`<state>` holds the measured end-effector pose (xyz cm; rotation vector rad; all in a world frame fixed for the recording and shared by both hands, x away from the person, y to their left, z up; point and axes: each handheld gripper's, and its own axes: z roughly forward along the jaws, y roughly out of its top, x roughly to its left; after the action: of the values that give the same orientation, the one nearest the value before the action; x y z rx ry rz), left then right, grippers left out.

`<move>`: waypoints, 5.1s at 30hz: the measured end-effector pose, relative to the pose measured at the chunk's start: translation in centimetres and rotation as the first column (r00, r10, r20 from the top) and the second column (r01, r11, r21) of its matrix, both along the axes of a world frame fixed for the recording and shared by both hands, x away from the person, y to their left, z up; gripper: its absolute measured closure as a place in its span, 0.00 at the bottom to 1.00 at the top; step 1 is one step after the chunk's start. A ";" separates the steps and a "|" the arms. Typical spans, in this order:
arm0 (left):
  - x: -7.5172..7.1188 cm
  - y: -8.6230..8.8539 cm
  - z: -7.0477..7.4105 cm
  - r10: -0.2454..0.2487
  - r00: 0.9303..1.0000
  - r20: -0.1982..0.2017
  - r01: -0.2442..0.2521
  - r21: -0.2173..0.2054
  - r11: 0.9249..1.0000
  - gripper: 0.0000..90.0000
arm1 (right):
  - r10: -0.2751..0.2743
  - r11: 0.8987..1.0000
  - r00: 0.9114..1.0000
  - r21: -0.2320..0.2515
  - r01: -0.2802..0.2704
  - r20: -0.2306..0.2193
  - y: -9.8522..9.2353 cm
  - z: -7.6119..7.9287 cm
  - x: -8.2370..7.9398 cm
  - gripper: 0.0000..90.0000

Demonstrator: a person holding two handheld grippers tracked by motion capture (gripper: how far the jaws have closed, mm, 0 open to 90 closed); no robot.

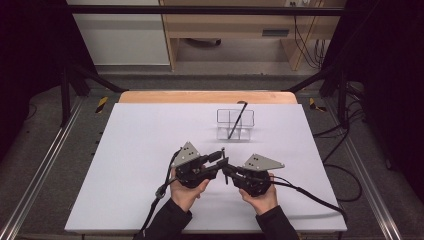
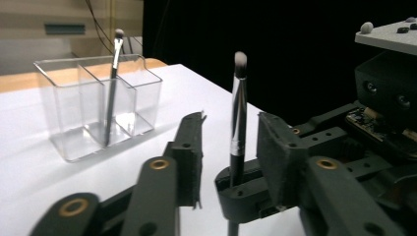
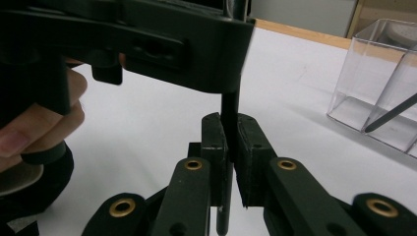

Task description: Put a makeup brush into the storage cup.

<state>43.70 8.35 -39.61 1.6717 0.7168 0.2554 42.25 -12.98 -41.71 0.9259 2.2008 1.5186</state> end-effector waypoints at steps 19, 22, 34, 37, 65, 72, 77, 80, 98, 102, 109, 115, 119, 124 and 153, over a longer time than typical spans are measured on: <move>-0.1 4.1 0.5 0.009 0.999 0.044 -0.013 0.104 0.994 0.31 | -0.055 0.998 0.998 -0.007 0.055 0.005 -0.6 0.1 0.4 0.93; 0.0 4.6 0.3 0.008 0.999 0.041 -0.013 0.121 0.993 0.27 | -0.059 0.998 0.998 -0.005 0.059 0.005 -0.6 0.1 0.4 0.93; -0.5 6.6 -0.6 0.022 0.999 0.030 -0.027 0.178 0.984 0.18 | -0.082 0.997 0.997 0.003 0.082 0.009 -1.2 0.3 0.6 0.93; -0.5 7.1 -0.7 0.035 0.999 0.026 -0.040 0.183 0.982 0.16 | -0.088 0.996 0.996 0.007 0.088 0.013 -1.4 0.4 0.5 0.93; -0.6 12.5 -1.8 0.157 0.988 0.008 -0.155 0.227 0.961 0.10 | -0.174 0.981 0.984 0.099 0.169 0.045 -3.2 2.4 2.1 0.93; -0.5 13.4 -2.0 0.177 0.984 0.003 -0.173 0.230 0.958 0.10 | -0.197 0.976 0.979 0.110 0.190 0.052 -2.9 3.1 3.0 0.93; -0.4 13.8 -2.2 0.188 0.982 0.000 -0.183 0.234 0.955 0.10 | -0.217 0.970 0.975 0.123 0.210 0.053 -2.9 3.6 3.7 0.93; -0.4 14.0 -2.2 0.194 0.981 -0.001 -0.188 0.230 0.955 0.10 | -0.227 0.968 0.972 0.126 0.218 0.055 -2.9 3.8 4.0 0.93; 0.0 14.4 -2.3 0.211 0.977 -0.003 -0.204 0.243 0.948 0.09 | -0.296 0.946 0.952 0.164 0.281 0.074 -2.5 5.7 7.3 0.93; 0.0 14.4 -2.4 0.209 0.978 -0.003 -0.202 0.249 0.947 0.09 | -0.316 0.939 0.946 0.164 0.301 0.072 -2.6 5.9 8.1 0.93; 0.2 14.7 -2.4 0.217 0.976 -0.005 -0.208 0.254 0.944 0.09 | -0.340 0.931 0.938 0.163 0.327 0.063 -2.6 5.9 9.6 0.93; 0.4 15.0 -2.5 0.225 0.974 -0.008 -0.215 0.256 0.942 0.08 | -0.360 0.923 0.931 0.168 0.347 0.056 -2.6 5.8 10.6 0.93; 0.4 15.2 -2.4 0.230 0.973 -0.009 -0.220 0.251 0.943 0.08 | -0.377 0.917 0.924 0.164 0.365 0.053 -2.5 5.7 11.6 0.93; 0.4 15.0 -2.4 0.225 0.974 -0.008 -0.215 0.256 0.942 0.08 | -0.391 0.911 0.919 0.163 0.379 0.052 -2.5 5.6 12.3 0.93; 0.3 15.1 -2.3 0.222 0.975 -0.005 -0.213 0.253 0.944 0.08 | -0.443 0.889 0.896 0.155 0.432 0.045 -1.6 4.9 15.8 0.93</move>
<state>44.02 23.45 -41.86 1.8395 0.9270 0.4932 58.01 -14.56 -36.77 1.2801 1.6904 1.4676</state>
